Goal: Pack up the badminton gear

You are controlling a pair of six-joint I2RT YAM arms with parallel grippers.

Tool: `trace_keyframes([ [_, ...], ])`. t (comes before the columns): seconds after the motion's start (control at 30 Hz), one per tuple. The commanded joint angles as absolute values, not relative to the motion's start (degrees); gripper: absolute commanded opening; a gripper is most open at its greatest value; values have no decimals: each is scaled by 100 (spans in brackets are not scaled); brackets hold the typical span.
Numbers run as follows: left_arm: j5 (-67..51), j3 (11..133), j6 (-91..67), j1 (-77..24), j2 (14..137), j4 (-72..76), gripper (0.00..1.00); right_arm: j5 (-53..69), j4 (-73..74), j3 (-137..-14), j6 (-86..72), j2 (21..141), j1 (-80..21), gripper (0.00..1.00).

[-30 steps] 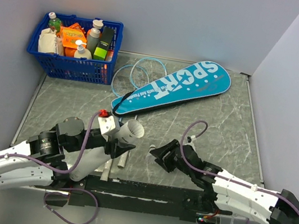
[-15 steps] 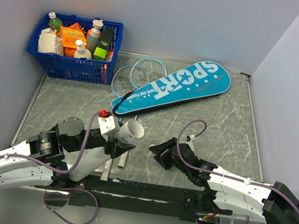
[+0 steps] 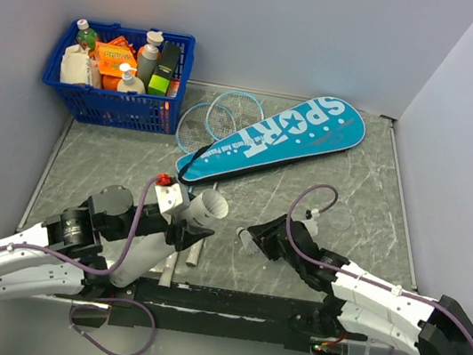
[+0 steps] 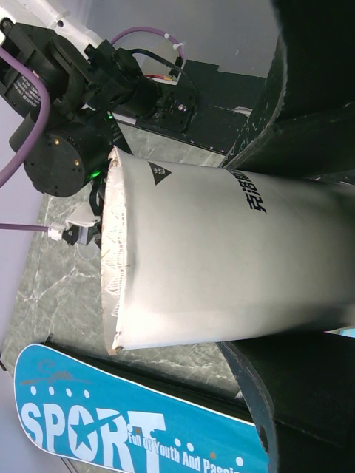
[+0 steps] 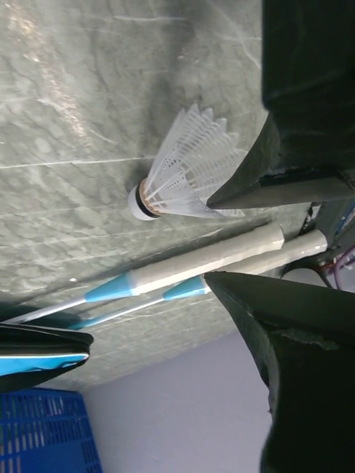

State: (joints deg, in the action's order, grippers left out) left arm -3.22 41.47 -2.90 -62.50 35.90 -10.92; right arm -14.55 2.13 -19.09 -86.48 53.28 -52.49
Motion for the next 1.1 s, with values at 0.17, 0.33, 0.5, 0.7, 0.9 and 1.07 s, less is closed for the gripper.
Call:
trace_keyframes([
  [0.17,-378,4289,-712,-6267,3656,-1134,1,-924,-491,-2039,-8306,6055,-4878,38],
  [0.33,-378,4280,-703,-6275,3648,-1134,1,-852,-844,-1986,-8201,6223,-4851,0],
  [0.5,-360,4289,-694,-6267,3682,-1160,1,-1167,-353,-2153,-7823,5706,-4843,0],
  [0.7,-422,4298,-642,-6275,3796,-1204,1,-1600,1465,-3240,-6006,4238,-4685,0],
  [0.9,-510,4500,-352,-6275,4315,-1626,1,-950,3328,-5084,-3248,3813,-4202,0],
  [1.07,-553,4553,-80,-6275,4684,-1854,1,-54,4621,-6405,-2172,4254,-4184,0],
])
